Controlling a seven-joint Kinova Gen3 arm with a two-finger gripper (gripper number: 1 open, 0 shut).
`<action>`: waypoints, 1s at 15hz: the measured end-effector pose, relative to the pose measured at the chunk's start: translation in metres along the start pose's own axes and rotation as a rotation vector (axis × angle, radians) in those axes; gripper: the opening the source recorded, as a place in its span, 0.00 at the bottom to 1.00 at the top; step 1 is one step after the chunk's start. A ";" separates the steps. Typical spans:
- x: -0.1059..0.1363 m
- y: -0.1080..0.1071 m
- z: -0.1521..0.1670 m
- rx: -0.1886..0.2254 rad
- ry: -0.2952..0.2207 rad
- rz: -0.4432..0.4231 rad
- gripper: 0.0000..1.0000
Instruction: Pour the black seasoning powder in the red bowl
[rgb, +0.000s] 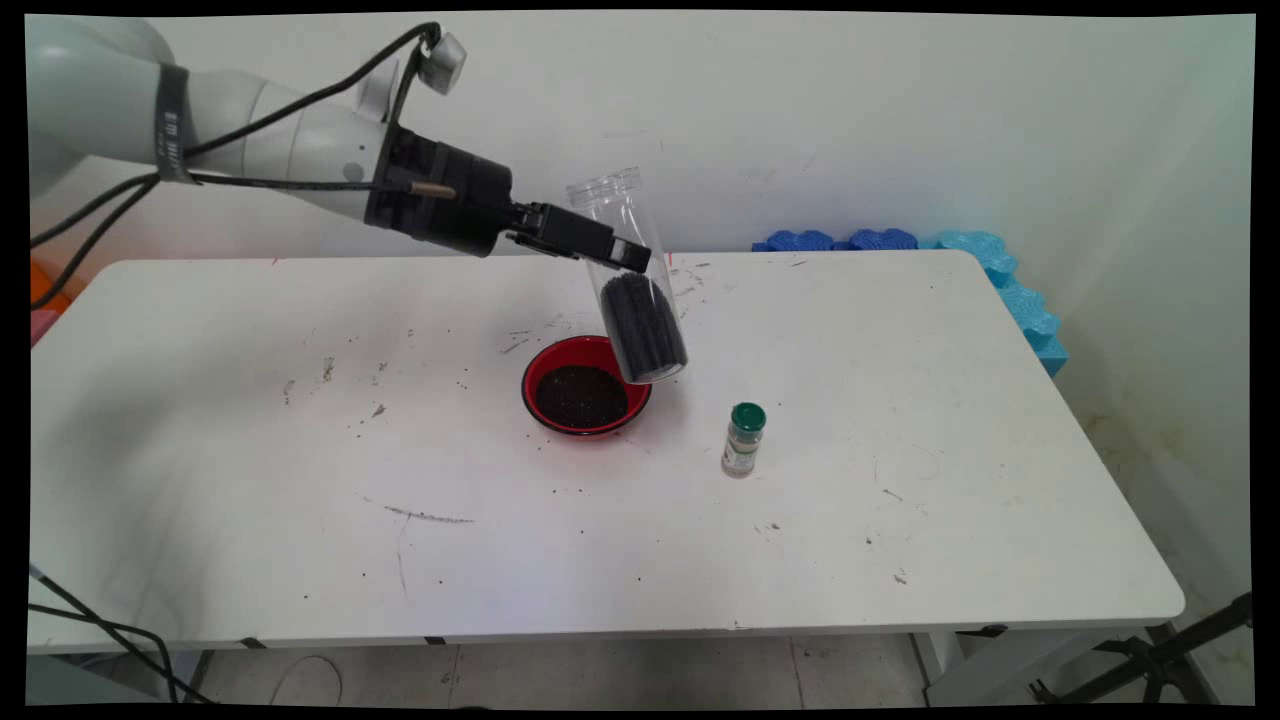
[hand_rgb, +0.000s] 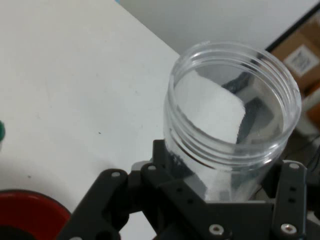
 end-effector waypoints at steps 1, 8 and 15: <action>0.001 0.004 -0.002 0.003 -0.007 0.057 0.00; 0.000 0.025 -0.006 0.014 -0.064 0.358 0.00; -0.002 0.037 -0.006 0.031 -0.109 0.560 0.00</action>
